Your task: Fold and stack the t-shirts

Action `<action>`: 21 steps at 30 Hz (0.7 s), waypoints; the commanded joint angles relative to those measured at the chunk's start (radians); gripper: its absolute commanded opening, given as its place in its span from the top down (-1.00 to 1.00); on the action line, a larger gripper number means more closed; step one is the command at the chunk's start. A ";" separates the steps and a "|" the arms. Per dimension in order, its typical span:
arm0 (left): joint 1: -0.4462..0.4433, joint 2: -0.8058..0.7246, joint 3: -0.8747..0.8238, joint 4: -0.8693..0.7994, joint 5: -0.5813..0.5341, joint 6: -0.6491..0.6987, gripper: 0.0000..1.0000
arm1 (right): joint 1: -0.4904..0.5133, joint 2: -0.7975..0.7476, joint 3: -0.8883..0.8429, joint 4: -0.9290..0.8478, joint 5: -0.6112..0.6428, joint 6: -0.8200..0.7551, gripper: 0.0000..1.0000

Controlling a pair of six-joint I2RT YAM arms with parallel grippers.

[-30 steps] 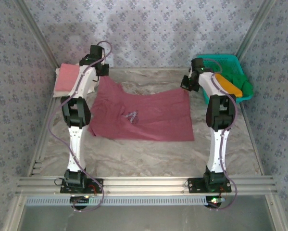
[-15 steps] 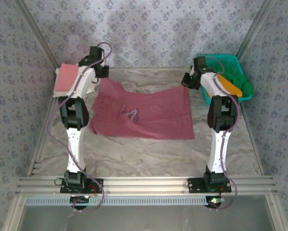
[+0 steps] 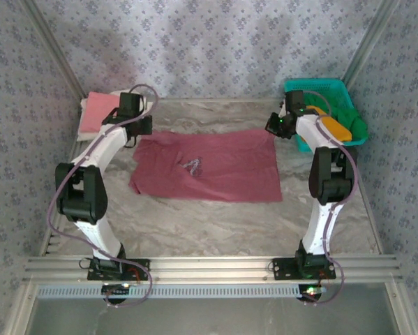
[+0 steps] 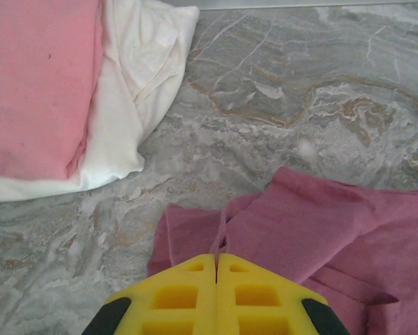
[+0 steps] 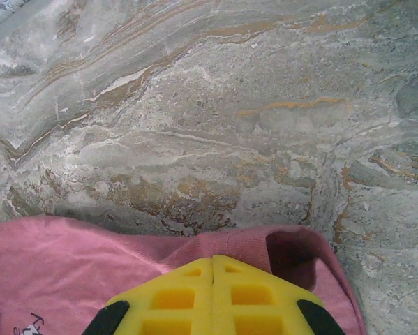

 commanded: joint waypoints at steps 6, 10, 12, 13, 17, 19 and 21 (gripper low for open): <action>-0.002 -0.177 -0.143 0.081 -0.081 -0.019 1.00 | -0.011 -0.181 -0.121 0.036 0.035 0.039 1.00; -0.003 -0.260 -0.279 0.106 -0.122 -0.061 1.00 | -0.010 -0.257 -0.252 0.066 0.037 0.053 1.00; -0.003 -0.300 -0.345 0.120 -0.137 -0.087 1.00 | -0.010 -0.296 -0.316 0.078 0.048 0.061 1.00; -0.003 -0.319 -0.377 0.122 -0.149 -0.102 1.00 | -0.011 -0.319 -0.348 0.085 0.054 0.065 1.00; -0.003 -0.380 -0.475 0.151 -0.144 -0.139 1.00 | -0.011 -0.365 -0.411 0.100 0.073 0.064 1.00; -0.003 -0.382 -0.480 0.137 -0.139 -0.135 1.00 | -0.014 -0.350 -0.409 0.099 0.051 0.055 1.00; -0.003 -0.379 -0.462 0.120 -0.145 -0.128 1.00 | -0.010 -0.336 -0.387 0.100 0.039 0.049 1.00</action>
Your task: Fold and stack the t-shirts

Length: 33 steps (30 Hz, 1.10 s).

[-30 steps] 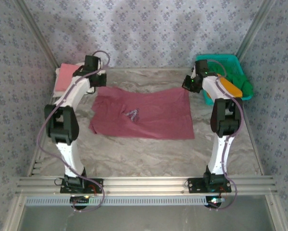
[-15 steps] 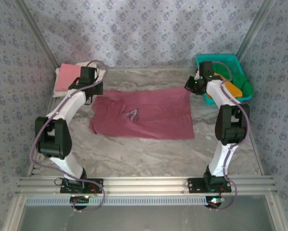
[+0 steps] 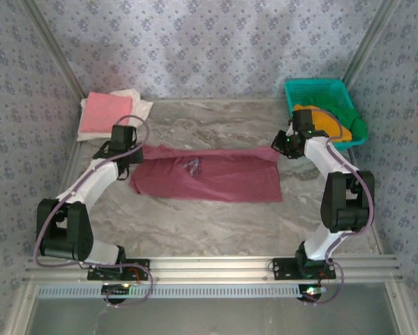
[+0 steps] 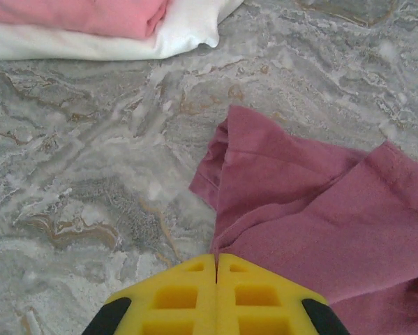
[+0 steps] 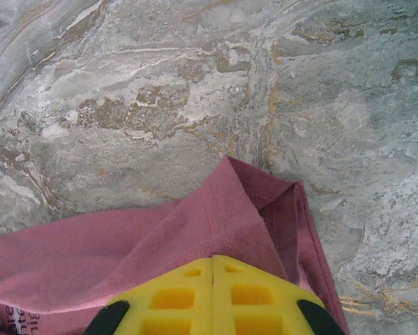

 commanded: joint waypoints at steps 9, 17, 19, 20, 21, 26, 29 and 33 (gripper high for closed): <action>-0.003 -0.109 0.010 -0.033 -0.031 -0.031 1.00 | 0.002 -0.071 -0.004 0.016 0.016 0.000 1.00; -0.015 -0.244 -0.207 -0.041 -0.004 -0.158 0.67 | 0.006 -0.230 -0.265 0.017 -0.036 0.037 0.51; -0.017 -0.303 -0.253 -0.032 0.034 -0.172 -0.03 | 0.007 -0.278 -0.313 0.008 -0.038 0.048 0.22; -0.021 -0.334 -0.267 -0.031 0.046 -0.170 -0.06 | 0.008 -0.297 -0.322 0.004 -0.038 0.047 0.19; -0.023 -0.358 -0.273 -0.029 0.045 -0.171 -0.05 | 0.009 -0.309 -0.319 -0.003 -0.033 0.044 0.17; -0.023 -0.351 -0.202 0.039 0.191 -0.076 -0.17 | 0.021 -0.286 -0.236 0.024 -0.023 0.020 0.17; -0.035 -0.165 -0.034 -0.020 0.301 0.013 -0.26 | 0.067 -0.183 -0.144 0.049 -0.042 -0.014 0.28; -0.082 0.098 0.169 -0.142 0.318 0.107 -0.30 | 0.112 -0.051 -0.051 0.078 -0.108 -0.002 0.44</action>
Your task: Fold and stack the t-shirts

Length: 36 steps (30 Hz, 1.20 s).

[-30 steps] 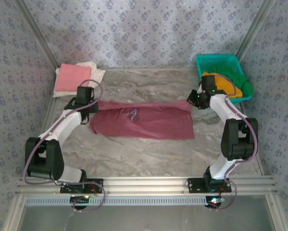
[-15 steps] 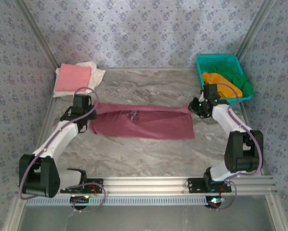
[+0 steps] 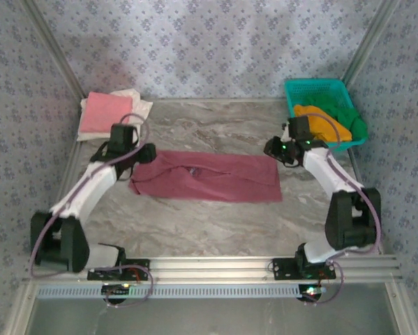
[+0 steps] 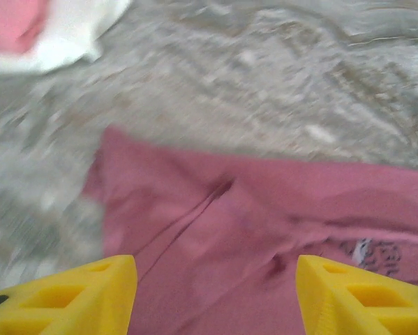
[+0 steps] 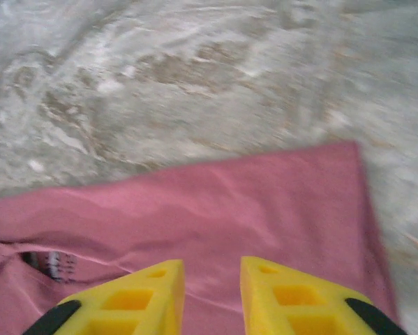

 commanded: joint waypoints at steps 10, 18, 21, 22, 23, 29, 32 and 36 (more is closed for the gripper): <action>-0.088 0.369 0.178 -0.076 0.001 0.122 -0.11 | 0.059 0.113 0.028 0.053 -0.047 -0.003 0.40; -0.118 0.366 0.167 -0.060 -0.091 0.000 1.00 | 0.047 0.103 0.011 0.053 -0.035 -0.012 0.38; -0.151 0.321 0.127 -0.053 -0.154 -0.078 1.00 | 0.047 0.113 0.014 0.057 -0.038 -0.015 0.37; -0.162 0.298 0.102 -0.031 -0.160 -0.106 1.00 | 0.047 0.117 0.015 0.058 -0.039 -0.014 0.37; -0.171 0.276 0.076 -0.012 -0.171 -0.136 1.00 | 0.046 0.121 0.014 0.060 -0.041 -0.015 0.37; -0.205 0.192 0.026 -0.003 -0.219 -0.223 1.00 | 0.046 0.143 0.016 0.071 -0.053 -0.013 0.37; -0.207 0.174 0.040 -0.023 -0.231 -0.235 1.00 | 0.046 0.145 0.017 0.073 -0.057 -0.014 0.37; -0.207 0.167 0.015 0.006 -0.229 -0.266 1.00 | 0.044 0.142 0.016 0.076 -0.061 -0.013 0.36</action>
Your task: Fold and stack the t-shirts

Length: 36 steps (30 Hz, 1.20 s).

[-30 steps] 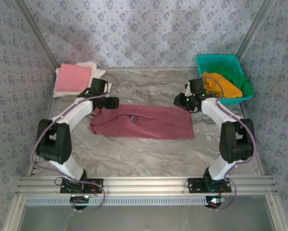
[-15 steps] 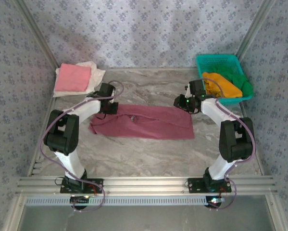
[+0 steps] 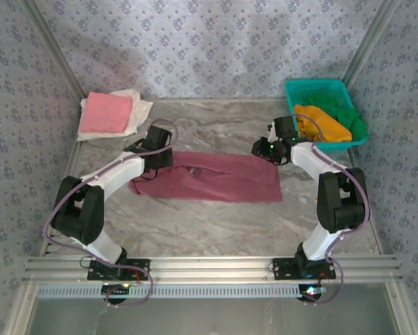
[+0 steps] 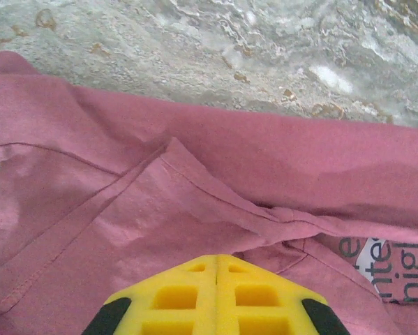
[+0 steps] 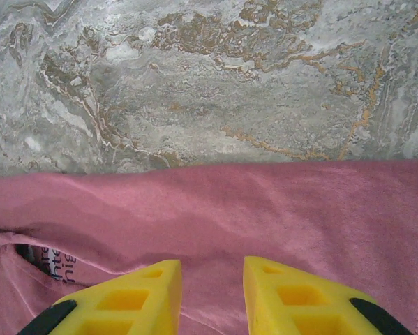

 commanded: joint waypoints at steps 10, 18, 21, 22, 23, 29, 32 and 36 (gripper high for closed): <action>0.063 0.168 0.145 -0.016 -0.063 0.016 -0.26 | -0.006 0.007 -0.004 0.011 -0.037 -0.017 0.34; 0.071 0.293 0.224 -0.017 -0.052 0.028 0.19 | -0.018 -0.023 -0.017 0.005 -0.032 -0.022 0.34; 0.064 0.284 0.212 -0.015 -0.051 0.014 0.58 | -0.024 -0.027 -0.016 0.003 -0.030 -0.024 0.33; 0.061 0.275 0.206 -0.018 -0.054 0.007 0.73 | -0.027 -0.027 -0.015 0.002 -0.032 -0.023 0.33; 0.058 0.265 0.198 -0.019 -0.057 0.002 0.79 | -0.028 -0.028 -0.015 0.003 -0.032 -0.023 0.33; 0.034 0.209 0.159 -0.044 -0.085 -0.022 1.00 | -0.029 -0.016 -0.011 0.009 -0.040 -0.022 0.32; 0.008 0.154 0.120 -0.048 -0.129 -0.056 1.00 | -0.027 -0.013 -0.011 0.011 -0.044 -0.021 0.32; -0.028 0.068 0.040 -0.032 -0.187 -0.124 1.00 | -0.030 -0.011 -0.011 0.014 -0.042 -0.022 0.31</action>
